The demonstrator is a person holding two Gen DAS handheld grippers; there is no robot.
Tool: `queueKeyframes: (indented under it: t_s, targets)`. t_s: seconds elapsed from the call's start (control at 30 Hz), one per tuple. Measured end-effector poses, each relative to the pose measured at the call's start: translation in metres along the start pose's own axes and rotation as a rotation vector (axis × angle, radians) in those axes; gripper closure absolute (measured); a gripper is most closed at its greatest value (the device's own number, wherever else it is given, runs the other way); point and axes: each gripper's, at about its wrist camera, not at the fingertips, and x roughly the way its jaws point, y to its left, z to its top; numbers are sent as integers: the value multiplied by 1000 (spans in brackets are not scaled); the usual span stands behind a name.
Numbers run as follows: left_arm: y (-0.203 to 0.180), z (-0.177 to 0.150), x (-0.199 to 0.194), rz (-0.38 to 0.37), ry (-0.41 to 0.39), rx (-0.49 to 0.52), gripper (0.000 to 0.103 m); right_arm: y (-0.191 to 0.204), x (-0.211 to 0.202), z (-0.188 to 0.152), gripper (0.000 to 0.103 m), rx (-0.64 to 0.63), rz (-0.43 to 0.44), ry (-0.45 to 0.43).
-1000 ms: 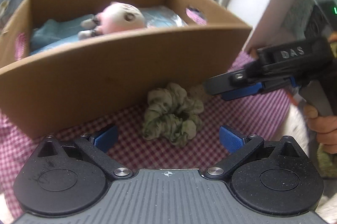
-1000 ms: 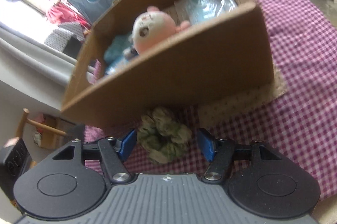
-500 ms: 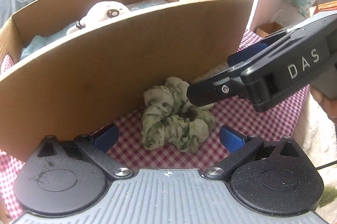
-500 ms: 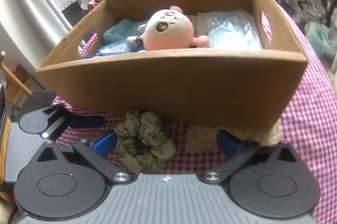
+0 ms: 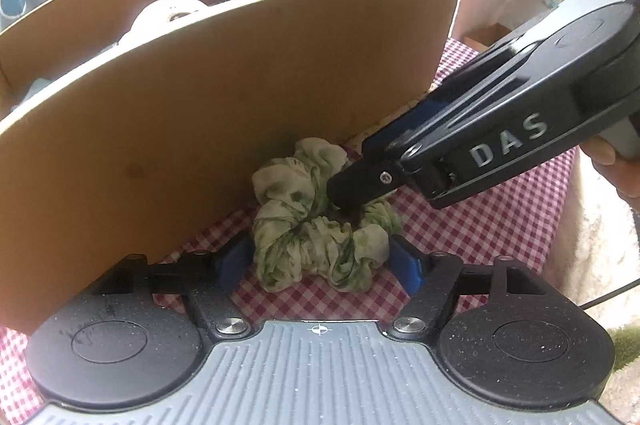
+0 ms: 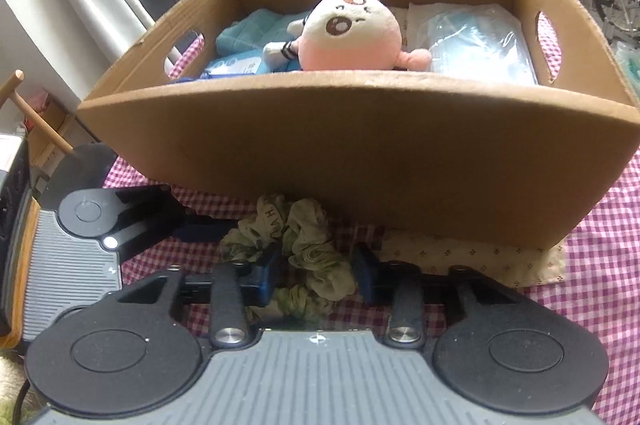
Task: Organize soft objects
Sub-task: 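Close the right gripper on the green floral scrunchie, then lift the scrunchie and carry it over the box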
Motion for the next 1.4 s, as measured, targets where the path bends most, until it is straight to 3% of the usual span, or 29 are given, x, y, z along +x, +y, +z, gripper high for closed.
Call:
queueKeyframes:
  t_s: [0.3,0.67,1.1,1.4]
  targets:
    - [3,-2,1,-18,-40,-6,48,2,9,1,83,-14,21,22]
    - [3,-6,-30,-27,-97,-28,49,17,-12,3,84,-46,40,-26]
    - [-29,-9,-93,56,-221,24,49,42,-72,-11,84,-90,71,-195]
    - [-40,22,-126,150,-327,69,49,47,-115,5,84,-167,108,-366]
